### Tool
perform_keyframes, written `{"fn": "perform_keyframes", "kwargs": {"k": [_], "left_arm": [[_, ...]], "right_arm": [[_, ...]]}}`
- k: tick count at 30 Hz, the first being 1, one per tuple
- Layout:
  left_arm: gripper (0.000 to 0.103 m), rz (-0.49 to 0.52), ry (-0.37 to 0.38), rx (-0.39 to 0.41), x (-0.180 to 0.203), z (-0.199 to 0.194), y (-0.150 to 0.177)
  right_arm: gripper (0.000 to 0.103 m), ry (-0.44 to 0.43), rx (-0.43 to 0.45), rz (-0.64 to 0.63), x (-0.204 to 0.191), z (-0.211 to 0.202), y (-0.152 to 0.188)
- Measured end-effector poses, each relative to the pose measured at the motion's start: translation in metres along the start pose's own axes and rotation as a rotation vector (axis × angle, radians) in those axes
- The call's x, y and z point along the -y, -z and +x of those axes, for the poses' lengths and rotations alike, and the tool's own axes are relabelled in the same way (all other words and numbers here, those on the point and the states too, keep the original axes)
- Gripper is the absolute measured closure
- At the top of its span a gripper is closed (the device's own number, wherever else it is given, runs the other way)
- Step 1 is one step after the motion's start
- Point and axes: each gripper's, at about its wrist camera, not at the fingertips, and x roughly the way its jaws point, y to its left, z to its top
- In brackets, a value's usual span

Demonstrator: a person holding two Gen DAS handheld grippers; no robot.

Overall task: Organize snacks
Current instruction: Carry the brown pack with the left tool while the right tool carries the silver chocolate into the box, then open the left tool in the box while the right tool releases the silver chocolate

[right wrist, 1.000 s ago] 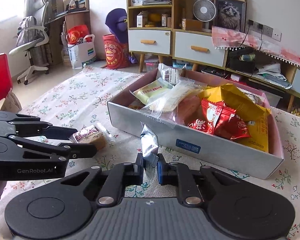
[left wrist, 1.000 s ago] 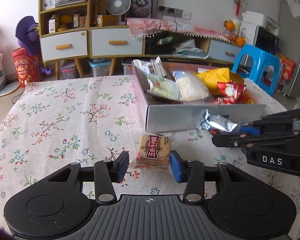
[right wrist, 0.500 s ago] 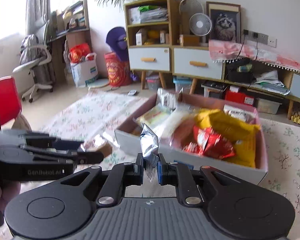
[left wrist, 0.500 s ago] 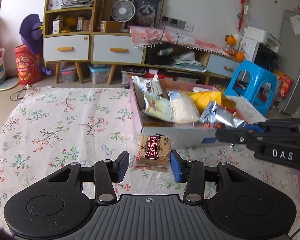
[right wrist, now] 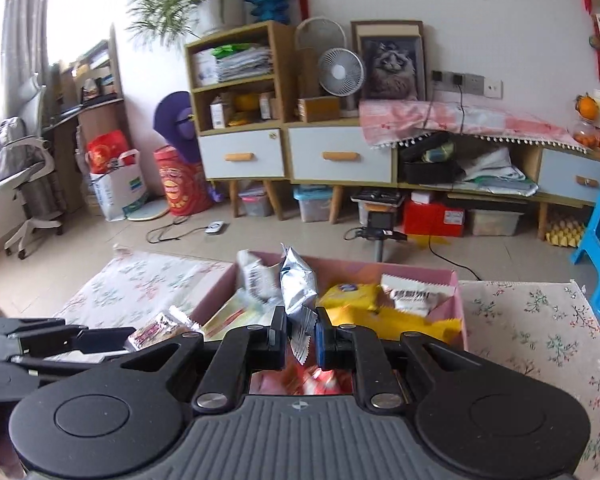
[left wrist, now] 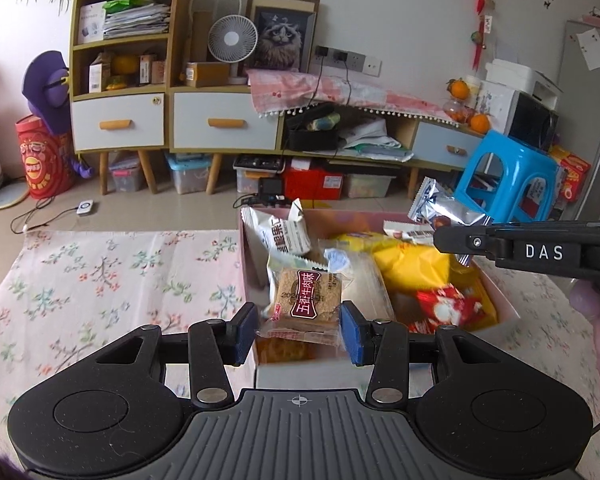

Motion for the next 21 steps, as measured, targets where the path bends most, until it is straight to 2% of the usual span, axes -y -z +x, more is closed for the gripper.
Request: {"fn": "perform_keyframes", "kwargs": {"k": [10,16,19,21], "left_arm": [[0.061,-0.046,-0.038,-0.027,-0.007,0.038,-0.012],[0.061,-0.069,-0.038,-0.025,-0.011,0.046,-0.015],[0.059,-0.065,-0.024,-0.027,-0.01,0.047,-0.017],[0.052,-0.06,-0.022,-0.025,-0.009,0.047,-0.018]], "right_arm": [[0.1,0.027,-0.094,0.047,0.008,0.031,-0.01],[0.099,0.006,-0.124,0.067,0.004,0.036,-0.012],[0.095,0.014,-0.123,0.061,0.001,0.037,-0.014],[0.08,0.015,-0.123,0.063,0.001,0.037,-0.016]]}}
